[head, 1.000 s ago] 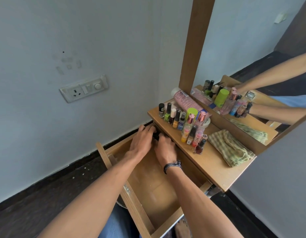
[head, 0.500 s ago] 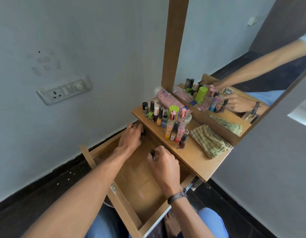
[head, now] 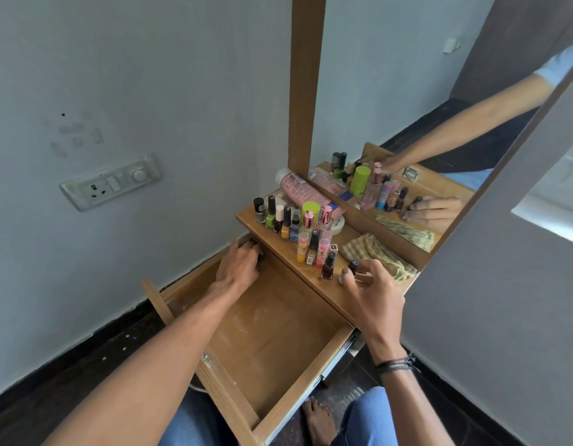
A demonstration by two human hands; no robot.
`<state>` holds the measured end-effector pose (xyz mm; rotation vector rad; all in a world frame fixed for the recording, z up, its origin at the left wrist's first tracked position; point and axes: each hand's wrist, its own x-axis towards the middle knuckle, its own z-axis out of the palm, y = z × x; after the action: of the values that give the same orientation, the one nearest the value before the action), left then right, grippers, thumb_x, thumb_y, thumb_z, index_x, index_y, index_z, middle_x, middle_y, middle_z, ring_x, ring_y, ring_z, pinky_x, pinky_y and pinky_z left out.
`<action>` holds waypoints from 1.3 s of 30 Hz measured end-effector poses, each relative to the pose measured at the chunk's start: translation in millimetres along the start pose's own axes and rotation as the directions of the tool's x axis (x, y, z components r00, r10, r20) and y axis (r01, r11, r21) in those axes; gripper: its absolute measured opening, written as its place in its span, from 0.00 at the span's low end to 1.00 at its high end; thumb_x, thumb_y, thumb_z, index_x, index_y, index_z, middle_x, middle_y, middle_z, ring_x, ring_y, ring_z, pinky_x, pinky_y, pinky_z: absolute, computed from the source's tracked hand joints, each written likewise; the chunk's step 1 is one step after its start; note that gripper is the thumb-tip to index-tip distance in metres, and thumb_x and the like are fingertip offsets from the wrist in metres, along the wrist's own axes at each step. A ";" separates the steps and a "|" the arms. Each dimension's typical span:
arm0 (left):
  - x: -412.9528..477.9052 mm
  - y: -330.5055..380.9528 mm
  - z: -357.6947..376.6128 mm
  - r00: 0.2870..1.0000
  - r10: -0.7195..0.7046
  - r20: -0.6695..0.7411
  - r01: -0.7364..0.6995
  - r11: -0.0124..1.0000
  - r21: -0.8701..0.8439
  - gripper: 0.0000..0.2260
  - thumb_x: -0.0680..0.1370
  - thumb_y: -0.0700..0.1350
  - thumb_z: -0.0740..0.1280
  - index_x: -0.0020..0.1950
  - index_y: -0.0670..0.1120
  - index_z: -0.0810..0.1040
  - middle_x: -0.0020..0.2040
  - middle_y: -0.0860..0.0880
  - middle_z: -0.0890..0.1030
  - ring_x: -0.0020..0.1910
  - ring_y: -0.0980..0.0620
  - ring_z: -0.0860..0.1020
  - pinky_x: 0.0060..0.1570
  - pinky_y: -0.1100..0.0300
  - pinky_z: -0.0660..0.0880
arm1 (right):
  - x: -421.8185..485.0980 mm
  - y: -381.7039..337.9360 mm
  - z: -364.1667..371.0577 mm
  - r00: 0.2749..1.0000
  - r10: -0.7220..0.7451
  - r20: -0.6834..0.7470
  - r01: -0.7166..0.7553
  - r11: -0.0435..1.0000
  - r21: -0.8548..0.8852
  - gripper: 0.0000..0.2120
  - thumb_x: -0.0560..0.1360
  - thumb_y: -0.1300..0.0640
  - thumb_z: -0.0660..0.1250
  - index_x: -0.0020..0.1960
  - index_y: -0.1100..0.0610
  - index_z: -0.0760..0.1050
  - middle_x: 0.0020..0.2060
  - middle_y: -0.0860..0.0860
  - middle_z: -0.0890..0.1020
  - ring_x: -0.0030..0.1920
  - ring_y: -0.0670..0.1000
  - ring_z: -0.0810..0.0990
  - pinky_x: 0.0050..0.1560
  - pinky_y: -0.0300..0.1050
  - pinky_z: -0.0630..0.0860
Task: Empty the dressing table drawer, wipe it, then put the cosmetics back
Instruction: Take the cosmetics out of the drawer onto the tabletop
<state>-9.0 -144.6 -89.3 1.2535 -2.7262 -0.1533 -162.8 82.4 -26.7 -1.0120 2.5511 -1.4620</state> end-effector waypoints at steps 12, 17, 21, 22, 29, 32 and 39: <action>-4.4 -1.2 -7.0 0.990 -0.096 0.106 0.109 0.986 -0.127 0.17 0.78 0.35 0.67 0.66 0.44 0.75 0.57 0.42 0.81 0.49 0.44 0.82 0.48 0.50 0.82 | 5.8 18.5 14.5 0.996 -0.082 0.041 0.078 0.993 0.088 0.16 0.74 0.52 0.76 0.59 0.55 0.79 0.54 0.48 0.84 0.51 0.45 0.83 0.52 0.42 0.82; -8.5 3.0 -12.2 0.980 -0.139 0.146 0.157 0.980 -0.122 0.14 0.79 0.35 0.65 0.64 0.43 0.75 0.58 0.41 0.80 0.50 0.42 0.81 0.49 0.49 0.81 | 4.4 13.5 10.2 0.995 -0.075 0.068 0.068 0.993 0.101 0.20 0.72 0.53 0.78 0.62 0.54 0.77 0.52 0.46 0.83 0.48 0.39 0.80 0.49 0.28 0.73; -17.1 3.4 -14.3 0.975 -0.165 0.147 0.187 0.969 -0.158 0.14 0.78 0.35 0.64 0.63 0.44 0.76 0.61 0.43 0.79 0.56 0.42 0.80 0.54 0.49 0.79 | 2.7 15.1 9.3 0.995 -0.088 0.052 0.079 0.984 0.160 0.24 0.71 0.56 0.79 0.64 0.54 0.75 0.52 0.45 0.81 0.50 0.35 0.79 0.50 0.24 0.74; -20.7 3.9 -15.7 0.975 -0.173 0.143 0.196 0.966 -0.167 0.14 0.79 0.35 0.64 0.63 0.44 0.77 0.62 0.43 0.79 0.57 0.42 0.79 0.55 0.49 0.79 | 1.9 15.6 9.7 0.994 -0.105 0.031 0.098 0.979 0.180 0.24 0.71 0.58 0.79 0.64 0.53 0.74 0.52 0.45 0.80 0.50 0.37 0.79 0.51 0.27 0.75; -59.4 16.7 -38.7 0.962 -0.254 0.102 0.272 0.930 -0.249 0.10 0.80 0.42 0.68 0.61 0.50 0.79 0.59 0.48 0.83 0.51 0.47 0.82 0.42 0.58 0.79 | -17.4 19.5 7.2 0.957 -0.224 -0.185 0.262 0.941 0.214 0.25 0.70 0.75 0.69 0.57 0.51 0.70 0.48 0.48 0.72 0.47 0.52 0.76 0.49 0.52 0.80; -79.3 32.1 -57.9 0.958 -0.264 0.114 0.286 0.905 -0.314 0.09 0.80 0.46 0.69 0.60 0.52 0.80 0.57 0.49 0.83 0.46 0.49 0.80 0.34 0.62 0.73 | -47.1 19.8 5.2 0.948 -0.296 -0.118 0.313 0.936 0.162 0.21 0.70 0.75 0.68 0.55 0.55 0.74 0.48 0.48 0.73 0.46 0.51 0.75 0.44 0.51 0.79; -119.9 88.3 -105.8 0.986 -0.109 0.129 0.156 0.880 -0.448 0.10 0.79 0.51 0.70 0.60 0.53 0.80 0.57 0.50 0.83 0.48 0.52 0.78 0.42 0.60 0.73 | -74.5 6.4 -8.4 0.903 -0.349 0.252 0.311 0.934 0.179 0.19 0.76 0.62 0.74 0.64 0.50 0.80 0.56 0.42 0.77 0.48 0.44 0.79 0.47 0.42 0.80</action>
<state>20.0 0.1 18.3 1.3075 -2.4599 -0.8425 -110.2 131.9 -47.9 -1.5638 2.1292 -1.4091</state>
